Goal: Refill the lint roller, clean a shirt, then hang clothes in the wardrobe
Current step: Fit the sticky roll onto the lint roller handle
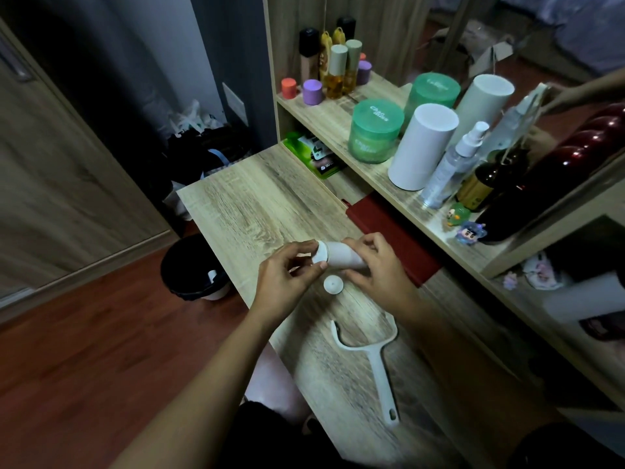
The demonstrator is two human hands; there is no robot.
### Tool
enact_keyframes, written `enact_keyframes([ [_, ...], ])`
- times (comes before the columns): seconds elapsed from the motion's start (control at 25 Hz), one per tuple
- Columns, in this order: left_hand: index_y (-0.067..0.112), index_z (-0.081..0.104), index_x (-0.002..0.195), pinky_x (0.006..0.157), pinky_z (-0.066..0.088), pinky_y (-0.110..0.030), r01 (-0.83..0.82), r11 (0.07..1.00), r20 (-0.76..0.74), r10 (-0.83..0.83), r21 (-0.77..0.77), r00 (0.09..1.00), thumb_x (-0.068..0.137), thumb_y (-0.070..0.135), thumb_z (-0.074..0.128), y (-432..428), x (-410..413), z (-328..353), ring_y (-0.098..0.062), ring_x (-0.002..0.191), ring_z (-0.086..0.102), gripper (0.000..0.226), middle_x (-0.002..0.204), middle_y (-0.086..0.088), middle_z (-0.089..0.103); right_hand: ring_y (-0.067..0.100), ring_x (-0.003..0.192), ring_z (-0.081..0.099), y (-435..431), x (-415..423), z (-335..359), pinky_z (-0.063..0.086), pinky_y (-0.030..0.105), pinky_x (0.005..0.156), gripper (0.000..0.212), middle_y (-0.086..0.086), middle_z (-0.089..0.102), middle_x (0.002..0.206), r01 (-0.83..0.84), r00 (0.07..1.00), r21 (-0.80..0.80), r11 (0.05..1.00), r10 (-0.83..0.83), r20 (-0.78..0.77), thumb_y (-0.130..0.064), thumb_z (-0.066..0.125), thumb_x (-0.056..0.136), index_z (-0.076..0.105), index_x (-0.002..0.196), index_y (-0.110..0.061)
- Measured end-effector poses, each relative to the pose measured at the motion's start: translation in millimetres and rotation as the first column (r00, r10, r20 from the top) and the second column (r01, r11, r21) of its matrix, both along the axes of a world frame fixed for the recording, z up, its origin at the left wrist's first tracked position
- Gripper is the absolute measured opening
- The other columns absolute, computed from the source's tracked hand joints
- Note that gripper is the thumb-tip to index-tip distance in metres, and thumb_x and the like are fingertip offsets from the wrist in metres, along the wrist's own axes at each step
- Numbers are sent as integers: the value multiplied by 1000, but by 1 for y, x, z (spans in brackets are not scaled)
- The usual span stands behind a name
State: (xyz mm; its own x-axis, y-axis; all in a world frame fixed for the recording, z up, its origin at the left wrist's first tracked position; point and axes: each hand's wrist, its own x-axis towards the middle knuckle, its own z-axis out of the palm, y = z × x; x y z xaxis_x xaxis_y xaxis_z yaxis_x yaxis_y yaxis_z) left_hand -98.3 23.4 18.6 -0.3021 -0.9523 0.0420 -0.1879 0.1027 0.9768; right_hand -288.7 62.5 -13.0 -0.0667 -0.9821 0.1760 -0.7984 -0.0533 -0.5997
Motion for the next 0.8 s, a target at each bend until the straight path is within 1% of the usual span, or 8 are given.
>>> enact_keyframes([
  [0.08,27,61,110,76,50,-13,23,1000,0,-23,-13,1000,79,13,73,1,0,4,-5,86,65,36,103,16,63,20,100,50,0,2,4,47,35,87,54,6,46,110,6,1000,6,1000,-6,-5,-30,70,77,53,127,-20],
  [0.16,27,63,115,79,51,-16,40,994,47,-35,-102,998,81,17,72,1,1,2,-3,90,64,36,102,17,61,19,99,50,0,3,8,48,35,86,53,6,45,110,-4,1000,14,1000,4,-20,-32,70,79,53,128,-21],
  [0.32,15,70,109,80,52,-18,42,979,140,-14,-199,990,80,21,72,-3,2,-6,-1,91,62,30,98,13,60,17,94,49,1,4,10,50,35,83,52,6,45,107,-20,998,37,999,22,-51,-30,69,80,52,128,-22],
  [0.4,17,72,106,78,50,-15,67,965,198,-16,-252,980,79,25,68,-5,3,-8,-2,92,61,28,99,5,61,17,93,50,2,4,10,50,36,82,52,6,45,105,-20,997,41,999,23,-70,-30,69,80,52,128,-22],
  [0.48,20,73,105,74,47,-12,115,950,267,-35,-290,963,80,28,65,-5,3,-10,-8,90,61,28,102,-2,61,18,93,50,4,3,9,50,36,82,51,6,45,104,-21,996,44,999,24,-83,-31,69,79,52,127,-23],
  [0.56,21,72,107,70,40,-4,155,938,326,-49,-310,944,81,33,62,-4,2,-10,-10,88,59,30,103,-4,61,19,93,50,6,3,10,50,36,82,51,6,45,104,-17,996,56,998,22,-89,-31,69,80,52,127,-22],
  [0.72,20,72,107,68,36,1,142,932,333,-24,-334,942,81,29,62,-5,1,-7,-8,83,59,30,112,-7,63,18,90,51,7,6,11,50,35,80,51,6,45,101,-9,996,52,999,14,-86,-33,69,80,53,127,-21],
  [0.8,18,71,108,75,38,0,118,928,318,1,-353,948,81,30,64,-6,1,-7,-10,93,63,31,119,-9,65,16,89,51,5,8,12,50,33,79,50,5,45,101,4,998,42,999,-2,-60,-31,69,80,52,127,-22],
])
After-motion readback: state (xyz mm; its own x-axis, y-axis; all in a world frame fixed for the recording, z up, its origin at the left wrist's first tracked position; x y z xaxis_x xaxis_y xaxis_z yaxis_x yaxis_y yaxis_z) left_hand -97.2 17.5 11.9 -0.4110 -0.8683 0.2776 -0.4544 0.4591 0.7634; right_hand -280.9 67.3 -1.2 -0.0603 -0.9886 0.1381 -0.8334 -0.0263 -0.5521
